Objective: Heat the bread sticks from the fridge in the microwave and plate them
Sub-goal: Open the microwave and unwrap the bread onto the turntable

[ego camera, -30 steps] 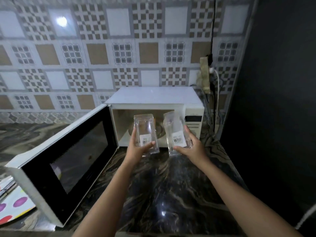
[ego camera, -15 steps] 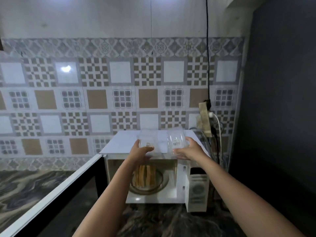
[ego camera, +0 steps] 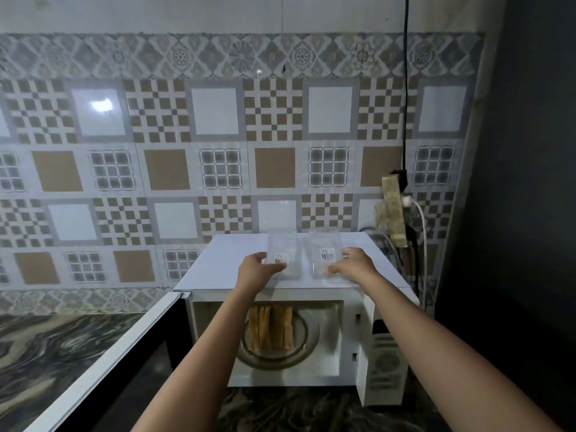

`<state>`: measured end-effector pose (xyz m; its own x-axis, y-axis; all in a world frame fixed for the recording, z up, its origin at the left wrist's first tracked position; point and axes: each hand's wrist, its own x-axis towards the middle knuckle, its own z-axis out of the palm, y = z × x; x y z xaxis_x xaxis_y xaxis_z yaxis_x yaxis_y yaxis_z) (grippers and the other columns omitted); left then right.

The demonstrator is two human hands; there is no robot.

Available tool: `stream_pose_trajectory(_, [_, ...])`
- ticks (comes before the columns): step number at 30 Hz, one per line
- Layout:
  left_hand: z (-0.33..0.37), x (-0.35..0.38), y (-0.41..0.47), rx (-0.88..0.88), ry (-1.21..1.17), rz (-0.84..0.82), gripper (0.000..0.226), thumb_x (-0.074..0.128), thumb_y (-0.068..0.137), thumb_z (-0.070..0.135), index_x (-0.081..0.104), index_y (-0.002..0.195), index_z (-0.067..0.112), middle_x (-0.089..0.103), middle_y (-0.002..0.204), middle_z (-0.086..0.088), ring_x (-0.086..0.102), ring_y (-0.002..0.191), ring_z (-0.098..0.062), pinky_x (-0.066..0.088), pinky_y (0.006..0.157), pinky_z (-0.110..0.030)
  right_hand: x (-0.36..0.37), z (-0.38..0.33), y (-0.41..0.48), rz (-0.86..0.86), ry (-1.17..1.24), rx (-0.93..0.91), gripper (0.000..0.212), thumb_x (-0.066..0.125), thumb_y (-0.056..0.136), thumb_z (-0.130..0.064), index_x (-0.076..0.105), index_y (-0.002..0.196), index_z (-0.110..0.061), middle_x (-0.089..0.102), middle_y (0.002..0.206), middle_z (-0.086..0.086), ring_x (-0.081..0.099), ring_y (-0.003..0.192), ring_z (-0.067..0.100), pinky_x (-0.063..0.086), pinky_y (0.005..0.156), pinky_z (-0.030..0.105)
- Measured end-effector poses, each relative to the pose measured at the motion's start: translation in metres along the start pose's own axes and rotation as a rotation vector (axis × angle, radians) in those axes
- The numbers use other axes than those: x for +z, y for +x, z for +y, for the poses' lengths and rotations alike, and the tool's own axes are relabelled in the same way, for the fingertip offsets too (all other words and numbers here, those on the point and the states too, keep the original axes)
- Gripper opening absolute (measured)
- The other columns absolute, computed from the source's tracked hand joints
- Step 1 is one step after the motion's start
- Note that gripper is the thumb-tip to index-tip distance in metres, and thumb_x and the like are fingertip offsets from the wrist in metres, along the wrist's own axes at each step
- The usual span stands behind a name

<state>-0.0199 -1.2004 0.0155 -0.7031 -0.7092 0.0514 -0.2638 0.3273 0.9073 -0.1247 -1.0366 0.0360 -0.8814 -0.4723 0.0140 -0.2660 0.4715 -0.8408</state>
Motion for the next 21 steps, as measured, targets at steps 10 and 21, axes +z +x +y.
stream_pose_trajectory(10, [-0.006, 0.01, 0.01, 0.014, -0.026, 0.115, 0.052, 0.07, 0.081, 0.028, 0.057, 0.115, -0.01, 0.058, 0.114, -0.028, 0.059, 0.105, -0.038, 0.05, 0.091, -0.043, 0.014, -0.005, 0.017, 0.053, -0.056, 0.027, 0.03, 0.073, 0.076, -0.016, 0.043, 0.074, -0.014, 0.045, 0.076, 0.0, 0.047, 0.072, 0.015, 0.03, 0.047, 0.021])
stream_pose_trajectory(21, [-0.008, 0.009, -0.008, 0.023, -0.029, 0.176, 0.059, 0.056, 0.091, 0.038, 0.043, 0.136, 0.002, 0.047, 0.141, -0.013, 0.046, 0.129, -0.028, 0.037, 0.106, -0.037, 0.004, -0.005, -0.006, 0.041, -0.071, -0.016, 0.047, 0.057, 0.09, -0.017, 0.042, 0.131, 0.001, 0.05, 0.13, 0.014, 0.048, 0.118, 0.027, 0.043, 0.087, 0.032])
